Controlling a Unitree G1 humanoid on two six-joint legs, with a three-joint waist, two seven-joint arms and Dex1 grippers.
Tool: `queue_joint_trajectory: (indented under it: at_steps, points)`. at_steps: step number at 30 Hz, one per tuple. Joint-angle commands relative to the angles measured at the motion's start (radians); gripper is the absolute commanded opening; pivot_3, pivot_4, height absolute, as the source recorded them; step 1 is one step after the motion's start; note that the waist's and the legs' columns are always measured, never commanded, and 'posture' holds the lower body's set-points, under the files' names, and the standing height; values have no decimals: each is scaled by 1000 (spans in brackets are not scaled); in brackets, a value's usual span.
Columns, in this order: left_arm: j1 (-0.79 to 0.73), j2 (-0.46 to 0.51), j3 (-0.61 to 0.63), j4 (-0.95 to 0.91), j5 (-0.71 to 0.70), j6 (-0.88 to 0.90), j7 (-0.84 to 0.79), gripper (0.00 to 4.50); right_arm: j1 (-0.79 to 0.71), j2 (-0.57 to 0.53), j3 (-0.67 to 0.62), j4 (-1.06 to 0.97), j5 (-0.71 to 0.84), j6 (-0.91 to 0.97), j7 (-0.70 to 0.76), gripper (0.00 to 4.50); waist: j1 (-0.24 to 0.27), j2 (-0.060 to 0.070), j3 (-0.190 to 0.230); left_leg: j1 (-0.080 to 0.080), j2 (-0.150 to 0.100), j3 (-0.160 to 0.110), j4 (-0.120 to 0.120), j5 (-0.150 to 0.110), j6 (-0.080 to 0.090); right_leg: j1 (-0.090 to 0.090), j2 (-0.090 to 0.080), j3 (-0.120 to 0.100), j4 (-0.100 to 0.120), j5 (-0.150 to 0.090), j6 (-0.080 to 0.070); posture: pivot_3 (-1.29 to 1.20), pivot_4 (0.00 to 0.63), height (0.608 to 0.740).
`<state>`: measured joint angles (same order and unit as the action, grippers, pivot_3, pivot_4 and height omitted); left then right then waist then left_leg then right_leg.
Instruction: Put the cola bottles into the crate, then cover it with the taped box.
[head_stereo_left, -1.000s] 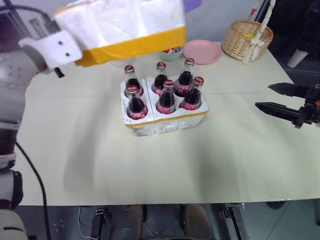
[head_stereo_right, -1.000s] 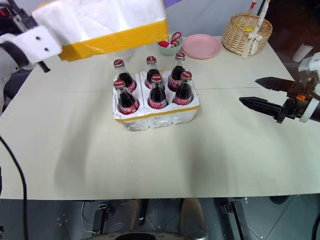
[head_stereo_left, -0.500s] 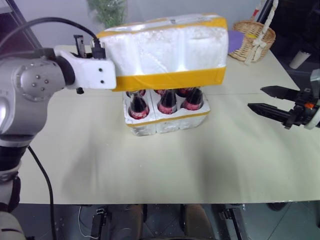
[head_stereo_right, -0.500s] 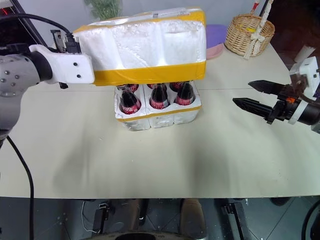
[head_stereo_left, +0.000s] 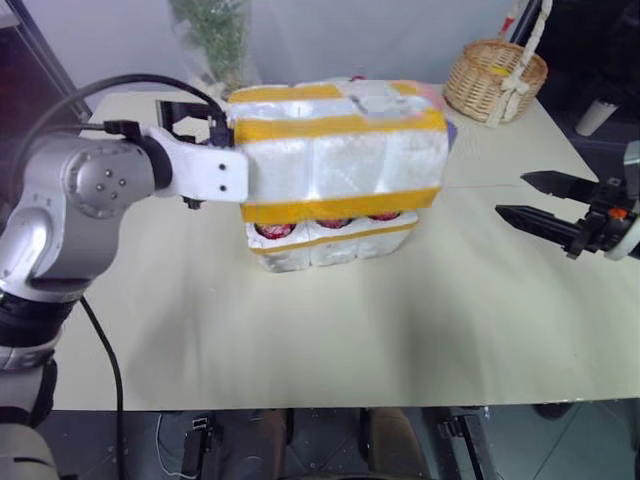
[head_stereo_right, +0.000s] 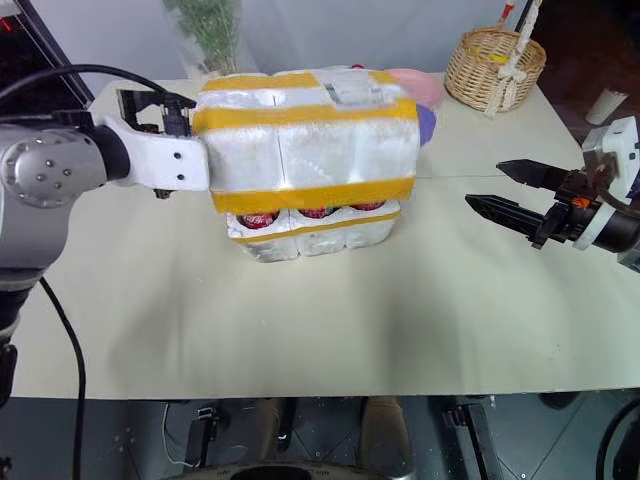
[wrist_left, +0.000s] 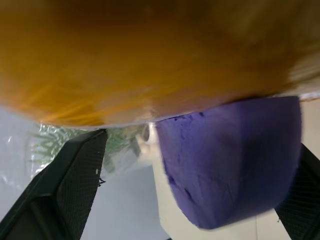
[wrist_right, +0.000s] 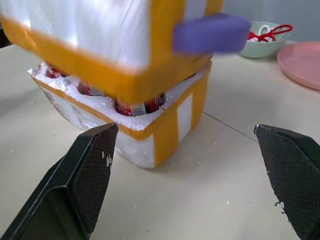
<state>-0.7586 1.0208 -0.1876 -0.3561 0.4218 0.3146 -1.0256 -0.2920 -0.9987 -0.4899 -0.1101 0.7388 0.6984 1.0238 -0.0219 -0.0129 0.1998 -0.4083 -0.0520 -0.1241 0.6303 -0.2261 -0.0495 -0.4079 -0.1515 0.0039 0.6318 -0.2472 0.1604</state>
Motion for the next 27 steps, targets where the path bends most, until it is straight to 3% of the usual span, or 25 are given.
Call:
queue_joint_trajectory:
  at_steps: [1,5,9,14,22,27]
  points:
    - [14,33,94,-44,-46,50,-38,4400,-9,1,-25,0,5,-26,4,4500,1,0,0,0,0,0,0,0,0,0,0,0,0,0,0,0,150,737]
    - [95,98,214,-53,-152,152,-128,4400,-16,-10,-17,20,1,-37,18,4500,1,0,0,0,0,0,0,0,0,0,0,0,0,0,0,0,150,737]
    - [213,77,415,-79,-463,402,-301,4400,-21,-26,-6,45,-14,-54,43,4500,1,1,0,0,0,0,0,0,0,0,0,0,0,0,0,0,150,737]
    - [373,75,635,100,-779,417,-525,4400,-30,-62,12,77,-33,-68,110,4500,1,1,0,0,0,0,0,0,0,0,0,0,0,0,0,0,150,737]
    - [133,127,592,426,-1020,622,-538,4400,-101,-128,70,67,0,-54,232,4500,1,1,0,1,0,0,1,0,0,1,0,0,0,0,0,0,150,737]
    - [61,153,510,505,-992,573,-502,4400,-143,-122,97,60,9,-41,244,4500,-2,2,0,1,0,0,0,0,0,0,0,0,0,0,0,0,150,737]
